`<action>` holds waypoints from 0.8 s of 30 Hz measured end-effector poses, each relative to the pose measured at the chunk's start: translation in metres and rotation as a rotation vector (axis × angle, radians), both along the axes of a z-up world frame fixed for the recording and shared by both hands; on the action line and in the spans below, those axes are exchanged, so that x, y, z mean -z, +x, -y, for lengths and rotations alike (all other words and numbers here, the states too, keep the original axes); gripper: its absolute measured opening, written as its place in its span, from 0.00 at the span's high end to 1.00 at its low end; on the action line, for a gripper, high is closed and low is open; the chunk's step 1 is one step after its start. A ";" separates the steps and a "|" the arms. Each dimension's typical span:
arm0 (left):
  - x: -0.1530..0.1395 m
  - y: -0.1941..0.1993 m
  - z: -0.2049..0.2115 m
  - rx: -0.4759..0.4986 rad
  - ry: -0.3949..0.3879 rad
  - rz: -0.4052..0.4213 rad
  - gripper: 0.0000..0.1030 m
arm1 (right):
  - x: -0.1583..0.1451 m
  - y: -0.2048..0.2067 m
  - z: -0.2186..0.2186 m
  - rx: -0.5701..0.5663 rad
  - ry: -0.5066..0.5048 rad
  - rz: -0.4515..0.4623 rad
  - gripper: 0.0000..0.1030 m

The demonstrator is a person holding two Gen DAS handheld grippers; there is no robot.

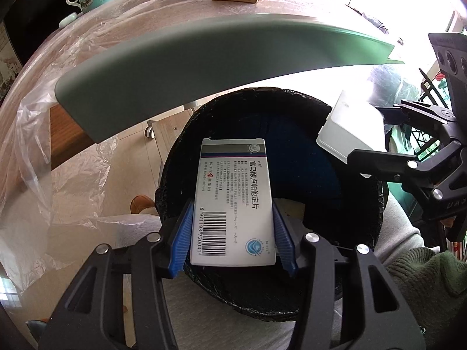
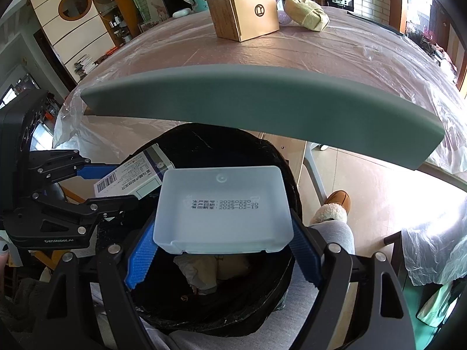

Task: Collect trash
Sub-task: 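Lower the medicine box into the bin with the left tool while the right tool holds the plastic box, then open the left tool to drop the medicine box while the right tool drops the plastic box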

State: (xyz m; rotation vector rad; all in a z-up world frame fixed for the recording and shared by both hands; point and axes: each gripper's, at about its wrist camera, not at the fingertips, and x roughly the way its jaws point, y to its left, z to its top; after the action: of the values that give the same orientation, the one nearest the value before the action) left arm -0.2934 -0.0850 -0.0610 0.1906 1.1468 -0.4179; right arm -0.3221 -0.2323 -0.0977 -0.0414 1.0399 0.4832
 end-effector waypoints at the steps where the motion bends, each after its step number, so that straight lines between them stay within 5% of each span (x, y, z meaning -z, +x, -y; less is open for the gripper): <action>1: 0.001 0.000 0.000 0.000 0.001 0.000 0.50 | 0.001 0.000 -0.001 -0.001 -0.003 0.000 0.22; 15: 0.000 0.000 0.005 -0.001 -0.002 0.015 0.50 | 0.005 0.001 -0.005 0.003 -0.011 0.000 0.22; 18: -0.005 0.000 0.003 -0.019 -0.016 0.028 0.23 | 0.003 0.000 -0.001 0.009 0.004 0.013 0.17; 24: -0.019 -0.006 -0.001 -0.025 -0.026 0.047 0.23 | -0.018 -0.012 0.007 0.020 -0.013 0.109 0.12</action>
State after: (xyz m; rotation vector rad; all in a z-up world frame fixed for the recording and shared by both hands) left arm -0.2996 -0.0841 -0.0425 0.1623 1.0958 -0.4045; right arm -0.3344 -0.2393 -0.0792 -0.0681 0.9356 0.4512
